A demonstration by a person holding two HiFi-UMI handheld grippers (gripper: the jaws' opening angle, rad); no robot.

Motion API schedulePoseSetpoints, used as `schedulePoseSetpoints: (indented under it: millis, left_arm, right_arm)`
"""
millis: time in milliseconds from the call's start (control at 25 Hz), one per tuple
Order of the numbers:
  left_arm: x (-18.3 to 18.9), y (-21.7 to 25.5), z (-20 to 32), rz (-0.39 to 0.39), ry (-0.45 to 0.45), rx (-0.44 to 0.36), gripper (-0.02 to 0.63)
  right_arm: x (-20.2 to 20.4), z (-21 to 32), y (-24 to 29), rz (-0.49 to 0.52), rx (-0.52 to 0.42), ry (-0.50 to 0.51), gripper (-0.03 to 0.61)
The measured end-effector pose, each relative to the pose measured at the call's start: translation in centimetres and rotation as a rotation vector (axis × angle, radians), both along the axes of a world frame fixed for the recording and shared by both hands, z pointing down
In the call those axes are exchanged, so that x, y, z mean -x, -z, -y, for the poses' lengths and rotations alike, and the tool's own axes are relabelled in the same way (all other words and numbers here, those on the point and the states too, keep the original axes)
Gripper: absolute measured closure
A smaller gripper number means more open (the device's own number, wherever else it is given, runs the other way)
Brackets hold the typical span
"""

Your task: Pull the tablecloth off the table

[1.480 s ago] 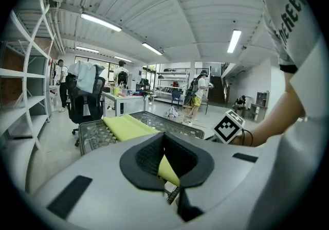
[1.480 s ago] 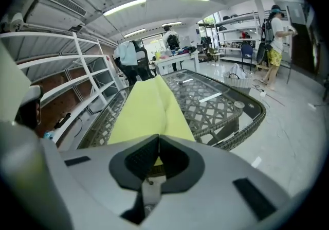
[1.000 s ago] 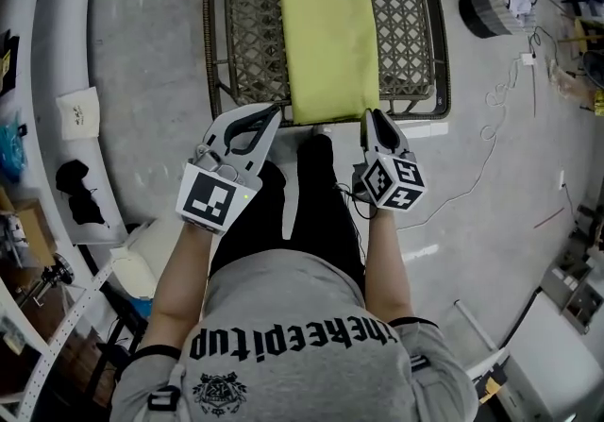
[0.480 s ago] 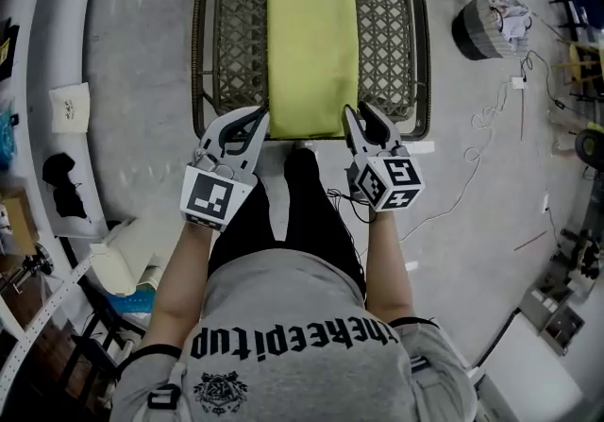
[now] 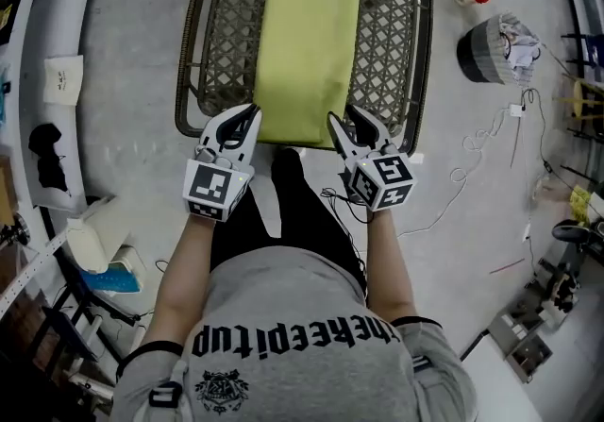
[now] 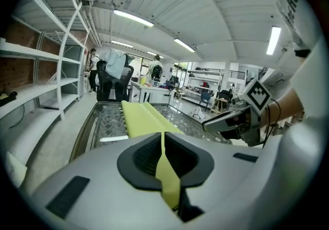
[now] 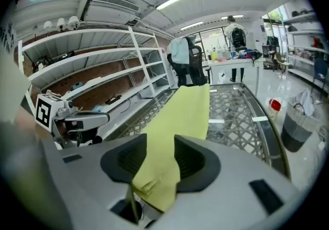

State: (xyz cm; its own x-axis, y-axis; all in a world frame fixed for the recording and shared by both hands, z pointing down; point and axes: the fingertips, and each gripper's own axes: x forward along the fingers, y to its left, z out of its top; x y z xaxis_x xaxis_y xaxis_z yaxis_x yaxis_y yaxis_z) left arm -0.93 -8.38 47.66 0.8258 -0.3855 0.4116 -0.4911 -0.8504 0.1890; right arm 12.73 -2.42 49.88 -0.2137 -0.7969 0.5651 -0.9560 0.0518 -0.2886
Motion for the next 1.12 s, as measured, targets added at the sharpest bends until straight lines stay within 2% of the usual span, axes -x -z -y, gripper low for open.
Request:
schedulePoseSetpoints:
  millis: [80, 160, 200, 480, 880, 1120]
  left_arm:
    - [0.1, -1.5, -0.1, 0.021, 0.018, 0.033, 0.595]
    - [0.1, -2.8, -0.2, 0.038, 0.029, 0.066, 0.522]
    - [0.2, -3.4, -0.2, 0.048, 0.034, 0.079, 0.506]
    - [0.9, -7.3, -1.1, 0.137, 0.066, 0.161, 0.448]
    - [1.3, -11.5, -2.5, 0.261, 0.051, 0.210, 0.428]
    - [1.7, -13.2, -2.5, 0.290, 0.062, 0.251, 0.427]
  right_arm:
    - [0.1, -0.3, -1.1, 0.011, 0.025, 0.014, 0.413]
    - [0.1, -0.6, -2.2, 0.017, 0.049, 0.020, 0.403]
    - [0.1, -0.8, -2.7, 0.020, 0.061, 0.021, 0.400]
    - [-0.2, -2.7, -5.8, 0.060, 0.130, -0.004, 0.379]
    - [-0.1, -4.9, -8.6, 0.087, 0.197, -0.012, 0.368]
    - [0.3, -5.3, -9.7, 0.086, 0.225, 0.008, 0.368]
